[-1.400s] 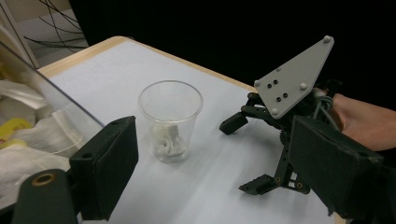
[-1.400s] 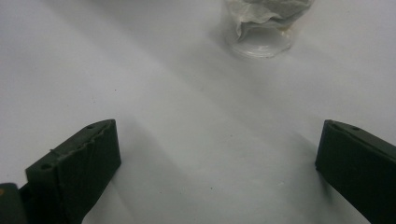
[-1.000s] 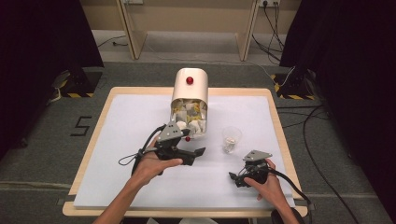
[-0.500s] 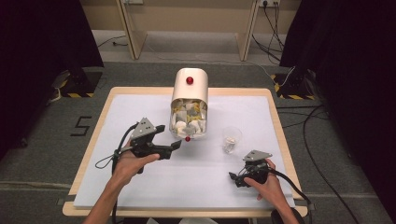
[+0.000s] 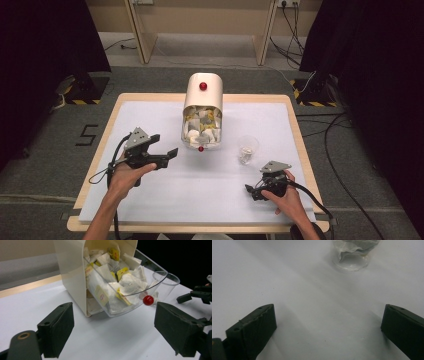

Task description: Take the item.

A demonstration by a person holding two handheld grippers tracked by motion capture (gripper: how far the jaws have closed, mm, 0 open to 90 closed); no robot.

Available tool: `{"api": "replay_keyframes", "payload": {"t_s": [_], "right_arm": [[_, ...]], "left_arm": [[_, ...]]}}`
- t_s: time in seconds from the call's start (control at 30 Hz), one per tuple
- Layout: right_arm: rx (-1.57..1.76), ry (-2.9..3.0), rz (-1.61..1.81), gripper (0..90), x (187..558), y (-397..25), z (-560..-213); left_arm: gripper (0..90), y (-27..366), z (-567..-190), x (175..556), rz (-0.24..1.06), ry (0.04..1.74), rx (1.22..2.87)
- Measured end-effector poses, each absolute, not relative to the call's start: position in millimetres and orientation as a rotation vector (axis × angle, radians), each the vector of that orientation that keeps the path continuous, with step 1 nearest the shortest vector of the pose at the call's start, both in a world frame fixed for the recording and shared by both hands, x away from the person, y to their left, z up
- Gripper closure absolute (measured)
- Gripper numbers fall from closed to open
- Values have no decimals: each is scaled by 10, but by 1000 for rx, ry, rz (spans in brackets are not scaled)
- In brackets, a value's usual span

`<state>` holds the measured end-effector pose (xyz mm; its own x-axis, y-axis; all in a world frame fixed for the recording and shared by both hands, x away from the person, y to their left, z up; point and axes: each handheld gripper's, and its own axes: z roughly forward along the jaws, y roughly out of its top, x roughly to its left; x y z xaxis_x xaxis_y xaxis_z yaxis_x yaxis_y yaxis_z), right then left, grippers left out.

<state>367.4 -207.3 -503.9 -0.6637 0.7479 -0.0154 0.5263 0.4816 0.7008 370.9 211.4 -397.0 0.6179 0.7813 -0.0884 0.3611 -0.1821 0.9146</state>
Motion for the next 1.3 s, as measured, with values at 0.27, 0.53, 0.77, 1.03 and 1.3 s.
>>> {"api": "replay_keyframes", "payload": {"t_s": [0.27,0.53,0.77,1.03,1.3], "right_arm": [[1074,2412,978,5,3675,-2073,-5039],[1074,2412,978,5,3675,-2073,-5039],[1074,2412,978,5,3675,-2073,-5040],[1075,2413,977,5,3674,-2073,-5039],[1076,2413,977,5,3673,-2073,-5039]], "left_arm": [[159,2204,-4154,3679,501,962,1806],[160,2271,-4312,3622,501,991,1811],[162,2329,-4430,3562,517,1013,1836],[163,2375,-4627,3493,514,1044,1861],[165,2381,-4810,3413,506,1062,1888]]}}
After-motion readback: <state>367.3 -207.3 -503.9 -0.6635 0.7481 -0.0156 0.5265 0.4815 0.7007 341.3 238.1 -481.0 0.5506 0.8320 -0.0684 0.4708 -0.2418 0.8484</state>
